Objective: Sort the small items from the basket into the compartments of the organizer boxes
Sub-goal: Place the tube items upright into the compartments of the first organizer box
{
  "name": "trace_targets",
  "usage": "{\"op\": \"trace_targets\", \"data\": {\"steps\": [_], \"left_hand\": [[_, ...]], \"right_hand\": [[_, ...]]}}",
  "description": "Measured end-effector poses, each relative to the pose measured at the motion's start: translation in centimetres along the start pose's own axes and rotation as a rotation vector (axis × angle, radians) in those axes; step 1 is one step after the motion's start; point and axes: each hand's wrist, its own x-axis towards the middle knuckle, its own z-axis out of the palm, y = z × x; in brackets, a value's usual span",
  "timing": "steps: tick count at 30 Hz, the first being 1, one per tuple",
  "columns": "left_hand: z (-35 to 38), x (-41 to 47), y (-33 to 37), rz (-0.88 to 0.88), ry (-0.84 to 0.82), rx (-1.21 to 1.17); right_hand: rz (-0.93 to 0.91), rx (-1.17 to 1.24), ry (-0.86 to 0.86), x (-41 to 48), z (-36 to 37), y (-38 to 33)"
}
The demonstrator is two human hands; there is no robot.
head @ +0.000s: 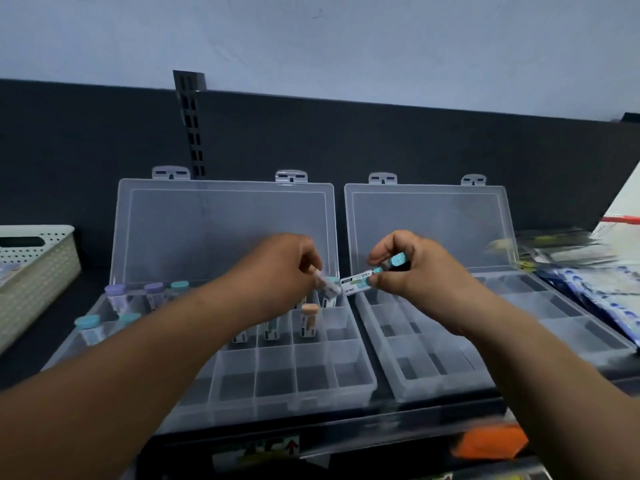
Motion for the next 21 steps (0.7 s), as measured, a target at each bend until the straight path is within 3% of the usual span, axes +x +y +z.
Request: {"op": "trace_targets", "data": {"steps": [13,21], "left_hand": [[4.1,1.5,0.5,0.087,-0.12,0.312],[5.2,1.6,-0.6,0.142,-0.072,0.378]], "right_hand": [[-0.01,-0.075,-0.002,-1.0,-1.3,2.2],[-0.028,-0.074,-0.027,-1.1,-0.7,2.3]]}}
